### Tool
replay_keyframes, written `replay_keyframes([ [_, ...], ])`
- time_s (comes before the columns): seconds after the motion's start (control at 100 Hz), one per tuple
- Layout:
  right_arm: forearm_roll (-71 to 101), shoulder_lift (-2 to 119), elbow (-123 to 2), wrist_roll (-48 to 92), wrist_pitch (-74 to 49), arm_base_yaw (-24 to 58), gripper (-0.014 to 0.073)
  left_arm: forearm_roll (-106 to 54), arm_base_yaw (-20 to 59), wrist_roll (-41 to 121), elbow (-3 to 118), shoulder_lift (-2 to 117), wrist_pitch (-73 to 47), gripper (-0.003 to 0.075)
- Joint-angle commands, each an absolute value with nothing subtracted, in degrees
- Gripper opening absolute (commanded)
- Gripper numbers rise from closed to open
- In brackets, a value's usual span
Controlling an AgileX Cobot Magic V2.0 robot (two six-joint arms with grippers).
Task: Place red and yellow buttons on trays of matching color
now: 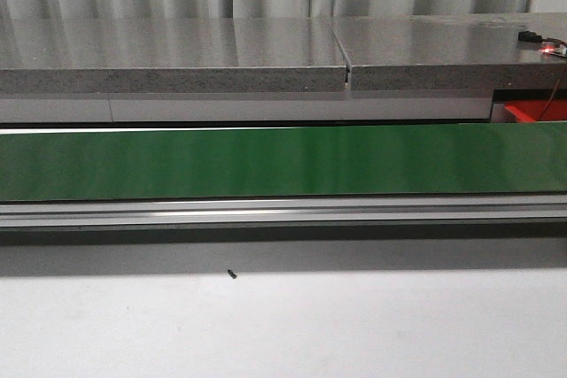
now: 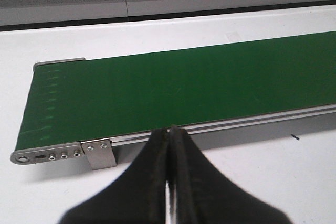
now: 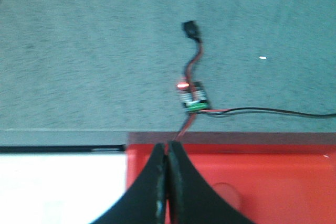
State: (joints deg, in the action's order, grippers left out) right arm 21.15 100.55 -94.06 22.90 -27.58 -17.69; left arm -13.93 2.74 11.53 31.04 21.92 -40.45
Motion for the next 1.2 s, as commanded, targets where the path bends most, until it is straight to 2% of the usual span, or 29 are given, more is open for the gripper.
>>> replay_keyframes([
  [0.0,22.2,93.9,-92.0,23.2,-22.2,-15.6,-0.0092,-14.9,3.1,11.1,32.7,22.3,-36.7,-0.002],
  [0.28,22.2,81.8,-75.7,23.1,-15.9,-11.3,-0.0092,-14.9,3.1,11.1,32.7,22.3,-36.7,-0.002],
  [0.56,24.2,69.9,-62.5,23.1,-13.8,-10.6,-0.0092,-14.9,3.1,11.1,32.7,22.3,-36.7,-0.002],
  [1.19,23.9,49.9,-46.5,23.1,-14.3,-9.1,-0.009,-14.9,3.1,11.1,32.7,22.3,-36.7,-0.002],
])
